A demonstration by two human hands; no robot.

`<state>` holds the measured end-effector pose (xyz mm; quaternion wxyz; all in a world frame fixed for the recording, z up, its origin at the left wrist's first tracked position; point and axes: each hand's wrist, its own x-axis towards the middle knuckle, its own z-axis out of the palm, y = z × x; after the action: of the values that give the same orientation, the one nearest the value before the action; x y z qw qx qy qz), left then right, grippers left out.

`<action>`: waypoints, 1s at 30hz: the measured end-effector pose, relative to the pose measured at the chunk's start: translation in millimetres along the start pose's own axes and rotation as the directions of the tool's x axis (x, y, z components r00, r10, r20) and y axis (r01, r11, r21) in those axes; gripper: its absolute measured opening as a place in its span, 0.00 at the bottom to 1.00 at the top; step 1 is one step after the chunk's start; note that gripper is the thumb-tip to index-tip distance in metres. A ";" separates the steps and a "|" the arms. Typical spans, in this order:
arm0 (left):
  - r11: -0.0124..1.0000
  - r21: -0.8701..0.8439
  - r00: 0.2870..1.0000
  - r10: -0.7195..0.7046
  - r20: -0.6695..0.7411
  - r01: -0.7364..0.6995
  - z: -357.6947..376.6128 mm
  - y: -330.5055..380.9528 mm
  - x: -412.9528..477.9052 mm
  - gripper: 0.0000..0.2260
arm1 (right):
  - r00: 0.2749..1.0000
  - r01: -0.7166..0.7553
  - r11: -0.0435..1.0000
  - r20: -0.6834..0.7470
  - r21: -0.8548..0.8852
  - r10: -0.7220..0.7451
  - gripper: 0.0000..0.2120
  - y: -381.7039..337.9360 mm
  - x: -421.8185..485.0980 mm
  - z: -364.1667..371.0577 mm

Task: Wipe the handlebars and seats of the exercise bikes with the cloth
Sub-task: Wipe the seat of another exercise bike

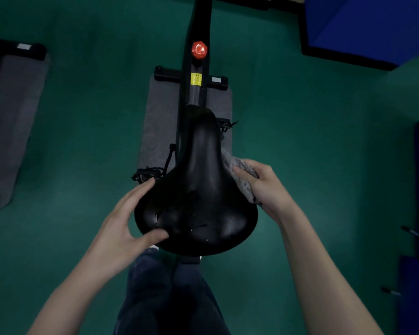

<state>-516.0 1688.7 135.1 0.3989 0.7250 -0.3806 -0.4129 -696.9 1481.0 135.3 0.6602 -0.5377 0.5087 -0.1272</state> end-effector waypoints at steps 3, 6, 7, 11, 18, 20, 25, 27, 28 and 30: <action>0.998 0.058 0.999 -0.017 0.044 0.015 0.6 -1.3 -2.7 0.52 | 0.995 0.048 0.999 -0.085 0.025 -0.046 0.07 13.7 -20.5 -7.8; 0.996 0.094 0.998 -0.009 0.057 0.004 -0.8 -2.3 -0.9 0.55 | 0.938 0.279 0.948 -0.169 -0.150 -0.303 0.07 24.6 -46.2 -5.3; 0.995 0.098 0.998 -0.003 0.060 -0.002 -1.3 -2.4 -0.6 0.55 | 0.898 0.361 0.898 -0.167 -0.250 -0.407 0.07 26.4 -50.9 -3.1; 0.995 0.096 0.998 0.012 0.053 -0.017 -0.2 -3.7 -0.4 0.55 | 0.866 0.421 0.858 -0.150 -0.295 -0.477 0.07 31.1 -45.1 -3.7; 0.998 0.046 0.999 0.035 0.022 -0.036 3.2 -10.0 1.9 0.50 | 0.981 0.076 0.859 -0.193 0.506 0.027 0.09 57.5 -41.1 -5.2; 0.998 0.039 0.999 0.046 0.015 -0.046 3.8 -11.6 2.7 0.49 | 0.965 0.092 0.791 -0.249 0.604 0.078 0.11 62.6 -49.1 4.4; 0.997 0.019 0.997 0.074 -0.006 -0.074 5.9 -12.8 2.2 0.47 | 0.835 0.247 0.819 -0.542 0.518 0.091 0.10 73.0 -75.2 34.8; 0.997 0.013 0.997 0.081 -0.003 -0.081 6.3 -13.4 1.9 0.47 | 0.731 0.279 0.891 -0.680 0.359 0.045 0.10 72.2 -83.2 48.1; 0.996 0.015 0.996 0.084 -0.001 -0.084 6.4 -13.5 1.9 0.47 | 0.678 0.279 0.915 -0.734 0.292 0.028 0.11 71.2 -86.1 54.7; 0.996 0.028 0.996 0.087 0.002 -0.087 6.3 -14.7 2.2 0.48 | 0.586 0.284 0.944 -0.810 0.171 -0.030 0.12 70.4 -90.4 67.0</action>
<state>-517.6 1690.9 119.2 0.4059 0.7131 -0.4178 -0.3901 -710.1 1611.9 118.1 0.4188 -0.3674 0.6756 -0.4830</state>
